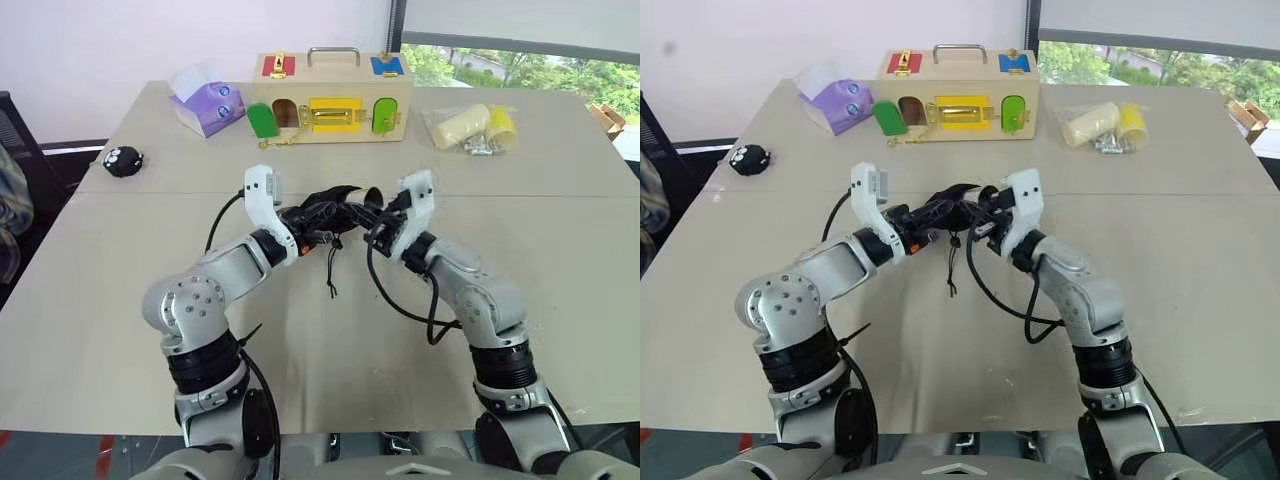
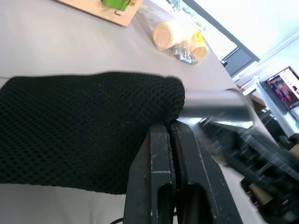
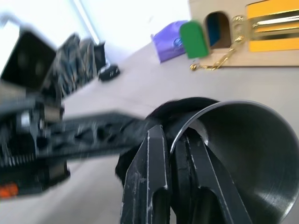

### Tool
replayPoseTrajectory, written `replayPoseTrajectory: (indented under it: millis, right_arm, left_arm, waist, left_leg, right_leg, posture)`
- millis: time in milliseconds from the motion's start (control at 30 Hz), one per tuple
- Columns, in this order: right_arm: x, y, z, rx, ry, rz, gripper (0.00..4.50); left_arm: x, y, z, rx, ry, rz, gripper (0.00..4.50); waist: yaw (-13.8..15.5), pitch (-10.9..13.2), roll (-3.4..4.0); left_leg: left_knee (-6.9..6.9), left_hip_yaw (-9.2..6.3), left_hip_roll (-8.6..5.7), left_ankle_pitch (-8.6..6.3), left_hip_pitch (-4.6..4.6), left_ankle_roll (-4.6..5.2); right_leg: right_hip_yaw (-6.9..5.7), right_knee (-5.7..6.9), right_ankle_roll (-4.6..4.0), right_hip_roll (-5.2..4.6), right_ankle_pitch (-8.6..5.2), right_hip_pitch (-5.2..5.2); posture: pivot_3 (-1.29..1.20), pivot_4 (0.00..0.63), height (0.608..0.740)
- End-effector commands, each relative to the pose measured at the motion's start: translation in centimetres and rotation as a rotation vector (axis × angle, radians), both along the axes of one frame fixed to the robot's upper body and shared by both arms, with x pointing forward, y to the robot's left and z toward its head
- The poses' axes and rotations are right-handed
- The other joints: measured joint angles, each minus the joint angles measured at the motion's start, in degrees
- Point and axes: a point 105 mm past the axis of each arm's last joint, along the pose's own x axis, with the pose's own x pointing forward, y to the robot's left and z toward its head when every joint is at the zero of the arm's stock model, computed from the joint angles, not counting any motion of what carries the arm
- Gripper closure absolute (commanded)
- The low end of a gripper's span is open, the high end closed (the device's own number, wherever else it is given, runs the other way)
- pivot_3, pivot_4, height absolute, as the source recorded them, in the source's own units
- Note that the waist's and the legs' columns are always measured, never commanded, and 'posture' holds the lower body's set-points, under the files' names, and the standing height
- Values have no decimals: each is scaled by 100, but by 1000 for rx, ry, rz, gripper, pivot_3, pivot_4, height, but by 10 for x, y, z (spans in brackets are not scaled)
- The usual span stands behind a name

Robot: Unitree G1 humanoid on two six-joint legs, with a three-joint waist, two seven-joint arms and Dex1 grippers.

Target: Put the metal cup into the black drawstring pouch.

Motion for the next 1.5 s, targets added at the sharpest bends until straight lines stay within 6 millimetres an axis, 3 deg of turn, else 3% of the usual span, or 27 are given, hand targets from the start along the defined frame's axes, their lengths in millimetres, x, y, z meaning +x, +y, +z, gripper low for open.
replayPoseTrajectory:
  millis: [33, 300, 500, 633, 733, 833, 933, 1033, 1133, 1267, 1367, 1500]
  right_arm:
    - [-7, 17, -1, -207, -287, 87, 4454]
    - [14, 22, -35, -649, -718, 221, 4454]
    - [32, 21, -39, -751, -778, 246, 4454]
    - [41, 17, -30, -704, -721, 201, 4454]
    - [44, 11, -18, -645, -705, 159, 3548]
    - [44, 4, -13, -611, -702, 133, 2141]
    - [31, -18, -2, -530, -704, 125, 854]
    - [3, -34, 8, -455, -712, 158, 854]
    - [-10, -43, 10, -379, -587, 132, 854]
    - [-26, -44, 5, -160, -228, 111, 854]
    - [-34, -36, -19, -182, -56, 145, 854]
    - [-27, -17, -41, -180, 83, 121, 854]
  left_arm:
    - [-1, -4, 11, -18, -51, -23, 4500]
    - [-3, -6, 13, -29, -54, -30, 4500]
    - [-4, -9, 15, -27, -59, -53, 4500]
    - [-2, -9, 12, -28, -54, -56, 4500]
    - [-1, -8, 10, -27, -52, -43, 4500]
    - [1, -6, 10, -33, -54, -20, 4500]
    - [9, 3, 13, -43, -57, 48, 4500]
    - [10, 2, 14, -60, -53, 52, 4500]
    - [10, -1, 14, -63, -48, 47, 4500]
    - [11, -2, 15, -66, -44, 47, 4500]
    - [13, -2, 19, -87, -42, 49, 4500]
    - [14, -3, 21, -89, -42, 48, 4500]
  waist:
    - [1, 0, 0]
    - [-19, 6, -10]
    - [-36, 8, -13]
    - [-36, 8, -13]
    - [-21, 9, -12]
    - [-20, 9, -12]
    - [3, 9, -12]
    - [42, 12, -12]
    - [17, 15, -11]
    - [17, 17, -11]
    - [26, 17, -11]
    - [19, 16, -11]
  left_leg:
    - [0, 1, 0, 0, 0, 0]
    - [1, 4, 0, 3, 2, -3]
    - [-6, 2, 3, 9, 1, -14]
    - [-5, 1, 3, 9, 1, -14]
    - [-6, 0, 3, 9, 1, -14]
    - [-5, 0, 3, 9, 0, -14]
    - [-10, -1, 3, 9, 0, -14]
    - [-14, -4, 3, 9, -4, -14]
    - [-16, -5, 3, 9, -9, -13]
    - [-21, -8, 6, 12, 4, -19]
    - [-22, -14, 8, 15, 8, -25]
    - [-22, -11, 4, 15, 7, -24]
  right_leg:
    - [1, -1, 0, 0, 0, 0]
    - [4, -4, 1, -1, 0, 1]
    - [2, -11, 0, 0, 0, 2]
    - [1, -14, 0, -2, 0, 4]
    - [0, -11, 0, -2, 0, 4]
    - [0, -12, 0, -3, 1, 4]
    - [0, -16, 0, -3, 0, 3]
    - [-3, -24, 0, -5, 0, 3]
    - [-1, -33, 0, -5, 0, 4]
    - [2, -11, -1, -2, 1, 3]
    - [-1, -2, -3, 0, 1, 2]
    - [2, -2, -4, -3, 2, 1]
  posture:
    - [0, 150, 740]
    - [0, 150, 740]
    - [0, 150, 740]
    - [0, 150, 740]
    - [0, 150, 740]
    - [0, 150, 740]
    - [0, 150, 740]
    - [0, 150, 740]
    - [0, 150, 740]
    - [0, 150, 740]
    - [0, 150, 740]
    - [0, 150, 740]
